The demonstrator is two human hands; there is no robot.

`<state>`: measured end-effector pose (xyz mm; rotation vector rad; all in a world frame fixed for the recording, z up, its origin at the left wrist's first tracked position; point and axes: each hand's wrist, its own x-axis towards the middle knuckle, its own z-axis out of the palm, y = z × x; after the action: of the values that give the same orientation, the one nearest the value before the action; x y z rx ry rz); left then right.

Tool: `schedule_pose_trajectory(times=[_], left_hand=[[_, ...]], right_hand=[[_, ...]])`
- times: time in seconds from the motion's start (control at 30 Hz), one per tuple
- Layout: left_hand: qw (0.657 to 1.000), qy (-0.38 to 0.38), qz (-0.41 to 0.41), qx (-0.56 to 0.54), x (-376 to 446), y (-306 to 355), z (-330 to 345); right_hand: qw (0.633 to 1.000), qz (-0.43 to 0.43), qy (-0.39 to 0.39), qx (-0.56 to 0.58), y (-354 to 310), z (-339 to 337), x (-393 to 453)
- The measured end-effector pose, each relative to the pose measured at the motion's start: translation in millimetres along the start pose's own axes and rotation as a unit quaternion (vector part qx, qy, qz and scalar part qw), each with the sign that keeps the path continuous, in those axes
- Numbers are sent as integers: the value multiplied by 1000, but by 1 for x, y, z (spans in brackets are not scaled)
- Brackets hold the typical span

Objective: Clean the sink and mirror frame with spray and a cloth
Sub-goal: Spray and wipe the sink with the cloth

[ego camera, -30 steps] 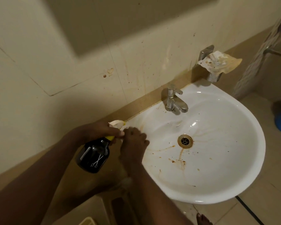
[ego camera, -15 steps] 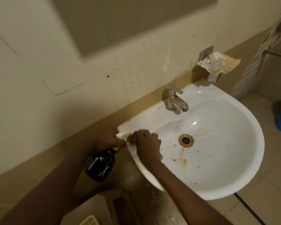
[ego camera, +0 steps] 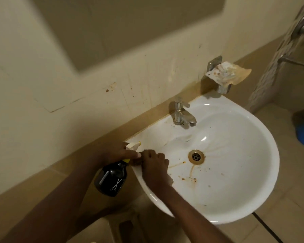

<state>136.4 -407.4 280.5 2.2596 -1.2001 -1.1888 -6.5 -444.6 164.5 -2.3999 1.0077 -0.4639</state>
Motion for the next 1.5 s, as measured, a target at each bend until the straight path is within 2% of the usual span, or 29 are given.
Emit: schedule_pose_trajectory(times=[0.1,0.27,0.47,0.6,0.77,0.8,0.87,0.93,1.03,1.1,1.17,1.3,1.33,1.47,1.5], left_hand=[[998,10,36,48,21,39,2],[998,-49,34,26,55,66,8],[998,-8,60,8,70,46,-3],[999,-25,20,-9,66,37,-6],[999,-43,2,-30,69,42,-7],[999,-42,15,-28,68,45,-5],[998,-36,35,-35,69,44,-2],[999,-38,23,-13,67,38,-1],[998,-54,-11,-8,61,26,1],[997,-70,-29,-32,55,20,6],[994,-78,-35,-70,50,17,14],[994,-62,-36,-85,38,14,19],[995,-58,-41,-71,33,9,18],[992,-73,-53,-85,14,-10,24],[991,-74,-53,-93,10,-12,27]], right_hand=[[999,22,28,-8,3,-12,17],[980,154,128,11,28,-27,69],[967,168,107,-161,48,-31,122],[971,185,120,-90,43,-28,113],[991,40,106,-77,36,-22,75],[989,50,114,-84,39,-27,86],[979,127,135,-90,52,-35,118],[971,166,129,-114,56,-37,132],[987,99,76,-101,47,-29,112],[991,26,20,-130,40,-30,87],[985,-8,10,-172,43,-31,87],[988,51,13,-146,54,-40,119],[988,19,15,-153,54,-37,114],[961,-251,-7,-116,56,-18,64],[954,-274,-19,-123,56,-21,71]])
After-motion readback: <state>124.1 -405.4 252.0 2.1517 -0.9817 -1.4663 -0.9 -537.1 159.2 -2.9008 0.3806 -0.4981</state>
